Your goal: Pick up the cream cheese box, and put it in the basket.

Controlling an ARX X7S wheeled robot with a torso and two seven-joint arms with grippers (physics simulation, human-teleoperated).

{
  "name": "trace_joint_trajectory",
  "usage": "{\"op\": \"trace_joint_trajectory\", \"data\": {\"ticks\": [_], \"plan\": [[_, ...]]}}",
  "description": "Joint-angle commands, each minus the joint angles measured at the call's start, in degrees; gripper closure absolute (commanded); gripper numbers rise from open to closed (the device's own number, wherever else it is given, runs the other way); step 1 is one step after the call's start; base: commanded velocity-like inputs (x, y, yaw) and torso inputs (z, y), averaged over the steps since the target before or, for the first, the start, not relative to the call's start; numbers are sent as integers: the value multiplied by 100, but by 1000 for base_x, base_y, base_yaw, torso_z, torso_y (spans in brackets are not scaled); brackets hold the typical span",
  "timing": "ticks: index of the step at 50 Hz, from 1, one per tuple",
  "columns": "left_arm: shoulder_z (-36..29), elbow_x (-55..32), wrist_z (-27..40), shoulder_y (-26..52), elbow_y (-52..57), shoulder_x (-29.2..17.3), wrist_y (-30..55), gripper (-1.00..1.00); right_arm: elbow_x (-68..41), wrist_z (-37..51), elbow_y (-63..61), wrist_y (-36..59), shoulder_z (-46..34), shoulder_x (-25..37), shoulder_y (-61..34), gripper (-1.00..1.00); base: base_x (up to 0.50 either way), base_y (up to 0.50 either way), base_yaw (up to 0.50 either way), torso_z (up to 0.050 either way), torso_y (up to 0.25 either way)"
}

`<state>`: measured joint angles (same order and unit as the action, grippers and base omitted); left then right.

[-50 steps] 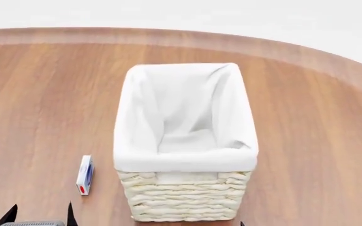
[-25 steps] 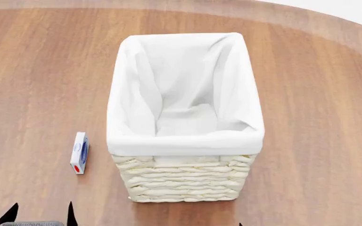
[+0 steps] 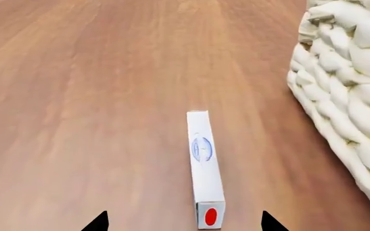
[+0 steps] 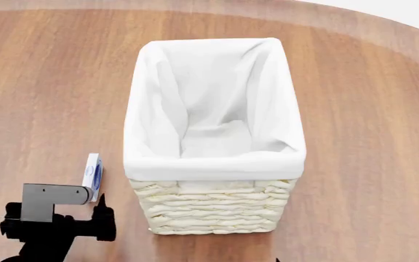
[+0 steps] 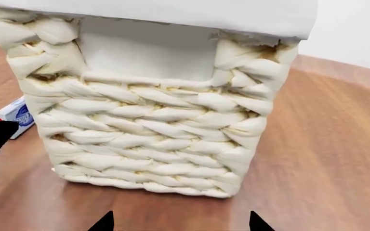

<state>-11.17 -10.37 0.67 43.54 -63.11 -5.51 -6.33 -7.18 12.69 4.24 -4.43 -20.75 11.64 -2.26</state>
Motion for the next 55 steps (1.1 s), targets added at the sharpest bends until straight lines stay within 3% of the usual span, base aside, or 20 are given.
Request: {"op": "trace_joint_trajectory", "data": {"ticks": [1, 11, 38, 39, 55], "plan": [[749, 348, -893, 809, -1187, 331, -53, -100, 14, -118, 168, -97, 53, -70, -54, -100, 0, 0, 0, 0, 0], [1231, 729, -988, 840, -1187, 353, 0, -100, -10, -38, -280, 193, 11, 11, 82, -100, 0, 0, 0, 0, 0], [1690, 980, -1049, 960, -1187, 422, 589, -100, -112, -19, -230, 78, -28, 64, 43, -100, 0, 0, 0, 0, 0], [1690, 988, -1045, 954, -1187, 425, 605, 100, -105, -10, -225, 73, -32, 62, 43, -100, 0, 0, 0, 0, 0], [1686, 1009, -1235, 903, -1187, 435, 540, 100, -131, 20, -224, 78, -86, 81, 39, -100, 0, 0, 0, 0, 0]]}}
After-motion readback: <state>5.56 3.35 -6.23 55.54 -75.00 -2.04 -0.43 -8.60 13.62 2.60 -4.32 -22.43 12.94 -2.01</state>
